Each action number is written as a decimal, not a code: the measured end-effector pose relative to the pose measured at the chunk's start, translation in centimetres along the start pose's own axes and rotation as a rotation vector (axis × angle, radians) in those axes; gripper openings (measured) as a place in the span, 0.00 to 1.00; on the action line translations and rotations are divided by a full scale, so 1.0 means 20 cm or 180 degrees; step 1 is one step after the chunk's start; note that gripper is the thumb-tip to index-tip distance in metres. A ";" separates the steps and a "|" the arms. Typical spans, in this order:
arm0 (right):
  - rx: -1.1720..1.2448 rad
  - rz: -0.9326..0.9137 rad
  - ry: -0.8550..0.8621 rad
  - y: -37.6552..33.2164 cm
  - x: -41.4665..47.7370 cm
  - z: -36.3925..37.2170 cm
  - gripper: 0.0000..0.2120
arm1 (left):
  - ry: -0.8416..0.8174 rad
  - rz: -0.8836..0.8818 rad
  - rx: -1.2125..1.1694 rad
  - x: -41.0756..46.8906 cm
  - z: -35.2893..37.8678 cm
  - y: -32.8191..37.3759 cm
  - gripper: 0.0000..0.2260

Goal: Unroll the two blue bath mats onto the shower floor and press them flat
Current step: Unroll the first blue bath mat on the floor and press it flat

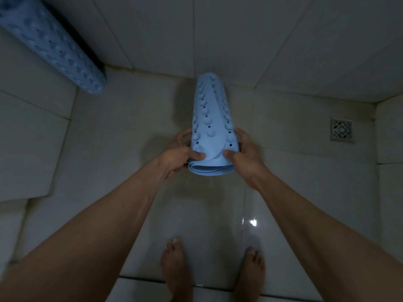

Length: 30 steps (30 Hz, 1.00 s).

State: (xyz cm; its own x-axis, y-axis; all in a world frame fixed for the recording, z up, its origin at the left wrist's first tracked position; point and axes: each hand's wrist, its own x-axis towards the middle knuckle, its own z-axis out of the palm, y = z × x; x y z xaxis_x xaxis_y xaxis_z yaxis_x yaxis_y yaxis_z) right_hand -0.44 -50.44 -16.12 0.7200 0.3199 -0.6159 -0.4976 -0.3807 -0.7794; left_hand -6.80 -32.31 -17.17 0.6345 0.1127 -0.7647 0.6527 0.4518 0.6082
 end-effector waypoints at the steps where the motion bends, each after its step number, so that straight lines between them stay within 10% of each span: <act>1: -0.0029 -0.0021 0.0035 0.07 0.02 -0.03 0.33 | 0.0011 -0.0001 0.0017 0.04 0.03 -0.06 0.39; 11: -0.0529 0.0020 0.0001 0.88 0.18 -0.10 0.35 | 0.0074 0.0009 0.0753 0.41 0.11 -0.77 0.45; 16: -0.0581 0.0472 0.0052 1.07 0.32 -0.03 0.20 | 0.0450 -0.0040 0.0672 0.59 0.14 -0.88 0.16; 19: -0.1024 0.0484 0.0304 1.09 0.46 -0.04 0.16 | 0.0885 0.0123 0.0886 0.74 0.08 -0.89 0.24; 30: -0.2309 -0.1468 0.0359 0.99 0.90 -0.05 0.35 | 0.1457 0.1599 0.2429 1.07 0.12 -0.78 0.27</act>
State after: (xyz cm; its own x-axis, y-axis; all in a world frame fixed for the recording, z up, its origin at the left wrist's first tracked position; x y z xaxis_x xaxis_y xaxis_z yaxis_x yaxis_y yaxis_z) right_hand 3.22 -53.03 -42.48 0.8366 0.5053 -0.2115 0.2597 -0.7059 -0.6590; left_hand -2.35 -39.08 -42.48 0.7929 0.5334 -0.2947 0.5460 -0.4070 0.7323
